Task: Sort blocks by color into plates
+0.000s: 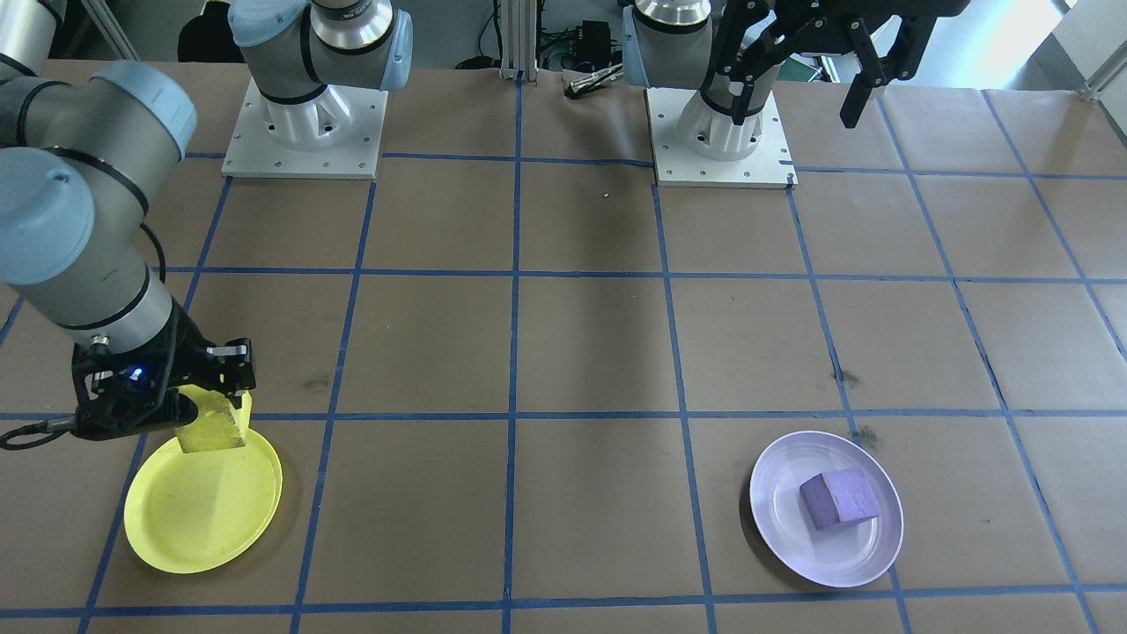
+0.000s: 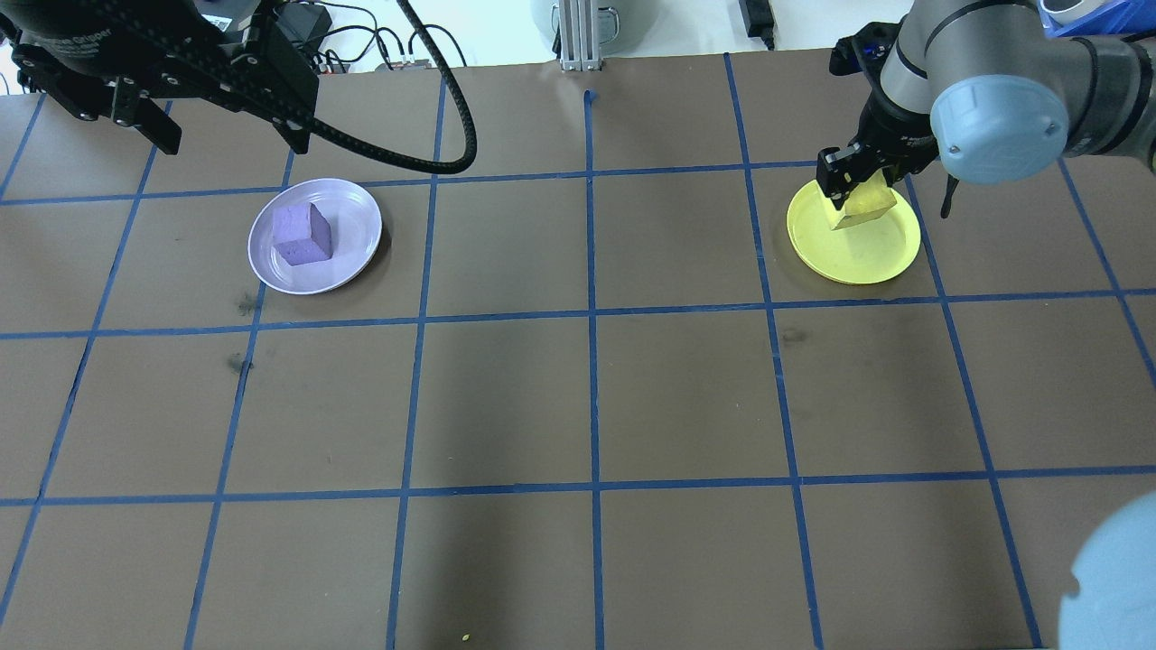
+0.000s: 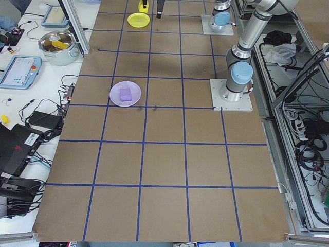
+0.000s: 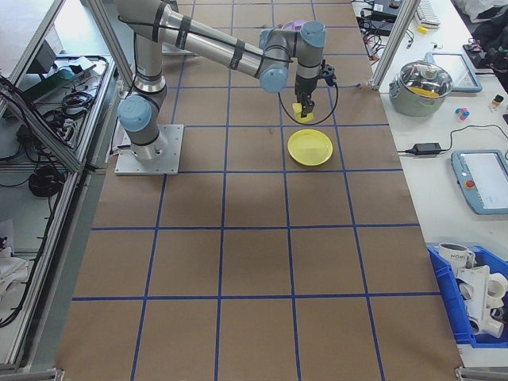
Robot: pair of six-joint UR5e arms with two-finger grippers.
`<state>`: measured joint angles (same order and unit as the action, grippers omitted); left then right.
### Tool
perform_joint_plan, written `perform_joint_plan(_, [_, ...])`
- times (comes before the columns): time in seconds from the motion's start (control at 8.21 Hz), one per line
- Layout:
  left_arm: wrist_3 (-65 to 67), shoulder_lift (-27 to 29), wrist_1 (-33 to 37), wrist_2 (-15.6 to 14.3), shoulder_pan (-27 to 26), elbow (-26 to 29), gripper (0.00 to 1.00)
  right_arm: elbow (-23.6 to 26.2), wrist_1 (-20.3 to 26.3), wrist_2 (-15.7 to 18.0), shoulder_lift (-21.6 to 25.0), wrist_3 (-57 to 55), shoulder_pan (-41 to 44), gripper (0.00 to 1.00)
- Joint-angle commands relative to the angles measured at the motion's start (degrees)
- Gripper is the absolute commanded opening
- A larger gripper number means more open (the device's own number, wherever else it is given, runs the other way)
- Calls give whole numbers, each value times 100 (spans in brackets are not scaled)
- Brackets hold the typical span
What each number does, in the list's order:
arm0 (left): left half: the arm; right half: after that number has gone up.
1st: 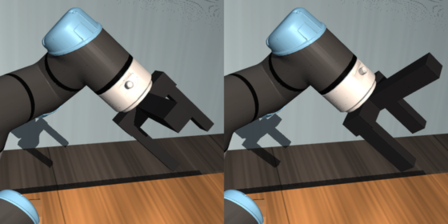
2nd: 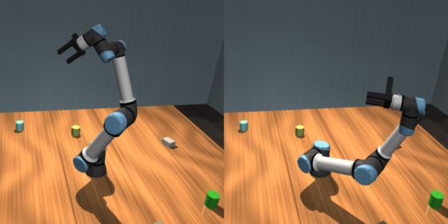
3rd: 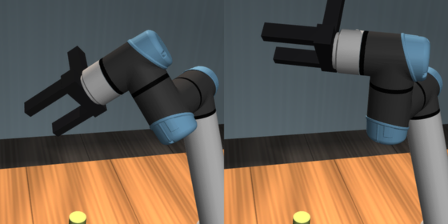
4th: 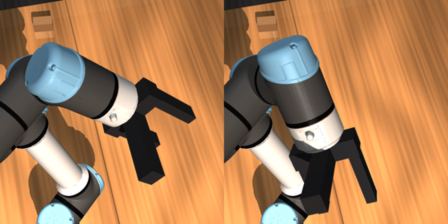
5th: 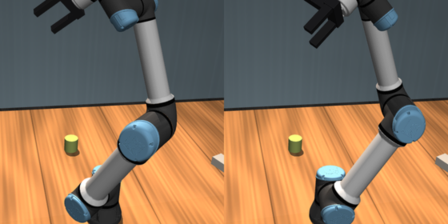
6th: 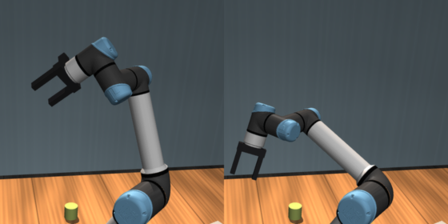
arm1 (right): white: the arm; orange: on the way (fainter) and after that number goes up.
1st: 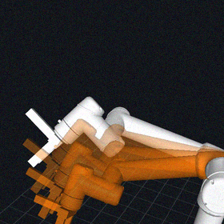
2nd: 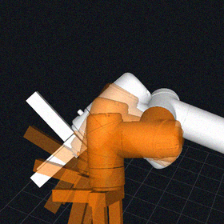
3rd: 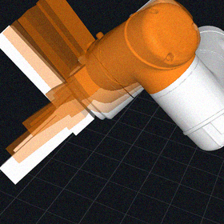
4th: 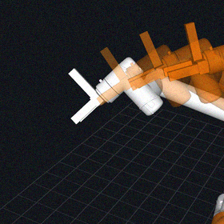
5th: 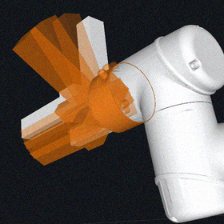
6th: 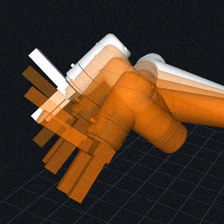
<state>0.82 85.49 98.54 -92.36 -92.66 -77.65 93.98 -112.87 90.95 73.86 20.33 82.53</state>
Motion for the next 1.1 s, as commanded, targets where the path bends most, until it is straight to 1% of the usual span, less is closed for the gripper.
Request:
perform_joint_plan(0.0, [15, -15, -1, -1, -15, -31, 100, -117, -735, -16, -625, 296, -167, 0])
perform_joint_plan(0.12, [15, -15, -1, -1, -15, -22, 100, -247, -1416, 53, -871, 348, -193, 0])
perform_joint_plan(0.24, [15, -15, -1, -1, -15, -31, 100, -223, -1475, 124, -1065, 357, -193, 0])
perform_joint_plan(0.37, [15, -15, -1, -1, -15, -31, 100, -222, -1440, 124, -1119, 349, -193, 0])
perform_joint_plan(0.49, [15, -15, -1, -1, -15, -31, 100, -214, -1266, 124, -1119, 340, -193, 0])
perform_joint_plan(0.61, [15, -15, -1, -1, -15, -31, 100, -205, -794, 116, -1128, 331, -202, 2])
perform_joint_plan(0.73, [15, -15, -1, -1, -15, -31, 100, -205, -485, 124, -1128, 340, -202, 5])
perform_joint_plan(0.85, [15, -15, -1, -1, -15, -31, 100, -205, -534, 116, -1137, 366, -202, 16])
perform_joint_plan(0.97, [15, -15, -1, -1, -15, -31, 100, -240, -587, 72, -1224, 427, -202, 59])
